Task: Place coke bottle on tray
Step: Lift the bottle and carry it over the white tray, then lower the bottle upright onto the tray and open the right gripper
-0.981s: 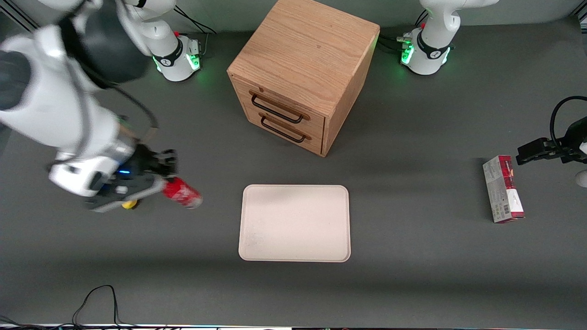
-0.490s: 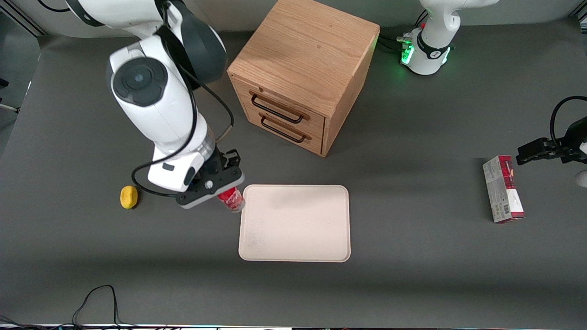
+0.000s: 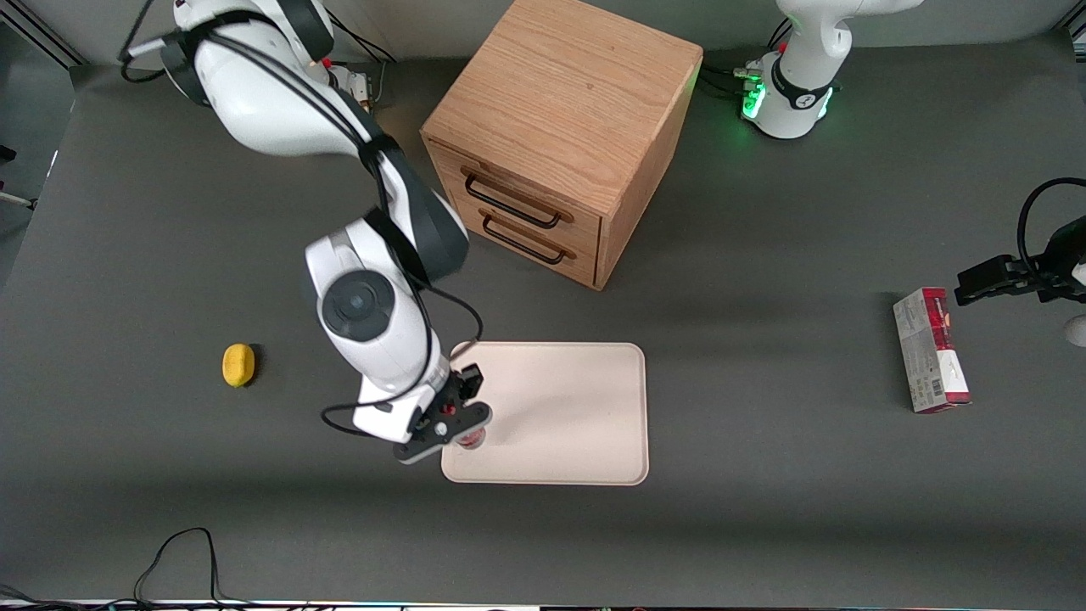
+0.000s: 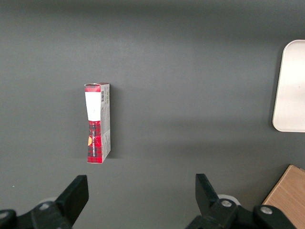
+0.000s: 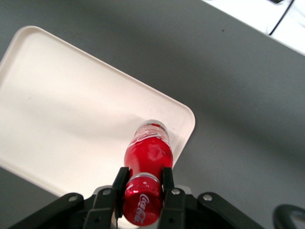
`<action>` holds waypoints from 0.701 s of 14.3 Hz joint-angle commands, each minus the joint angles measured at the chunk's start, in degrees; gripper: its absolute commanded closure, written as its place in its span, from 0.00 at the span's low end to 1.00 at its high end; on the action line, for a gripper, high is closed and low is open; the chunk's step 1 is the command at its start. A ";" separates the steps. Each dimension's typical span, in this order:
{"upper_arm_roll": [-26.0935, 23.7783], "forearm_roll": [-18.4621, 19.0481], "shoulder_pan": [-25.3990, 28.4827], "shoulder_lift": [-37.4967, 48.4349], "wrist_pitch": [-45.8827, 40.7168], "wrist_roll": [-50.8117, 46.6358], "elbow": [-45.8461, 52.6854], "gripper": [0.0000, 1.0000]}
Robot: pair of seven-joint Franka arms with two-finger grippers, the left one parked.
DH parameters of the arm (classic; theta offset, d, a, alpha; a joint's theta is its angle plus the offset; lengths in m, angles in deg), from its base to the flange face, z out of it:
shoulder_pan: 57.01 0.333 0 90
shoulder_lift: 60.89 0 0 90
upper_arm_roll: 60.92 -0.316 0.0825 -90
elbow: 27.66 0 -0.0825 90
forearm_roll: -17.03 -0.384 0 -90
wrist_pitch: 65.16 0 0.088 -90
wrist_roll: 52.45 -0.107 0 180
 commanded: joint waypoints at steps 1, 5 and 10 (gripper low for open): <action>0.11 1.25 0.14 -2.62 1.05 -0.13 2.63 1.00; 0.20 1.25 0.05 -3.68 1.40 -0.13 2.28 1.00; 0.20 1.16 0.05 -4.38 1.93 -0.57 1.93 0.56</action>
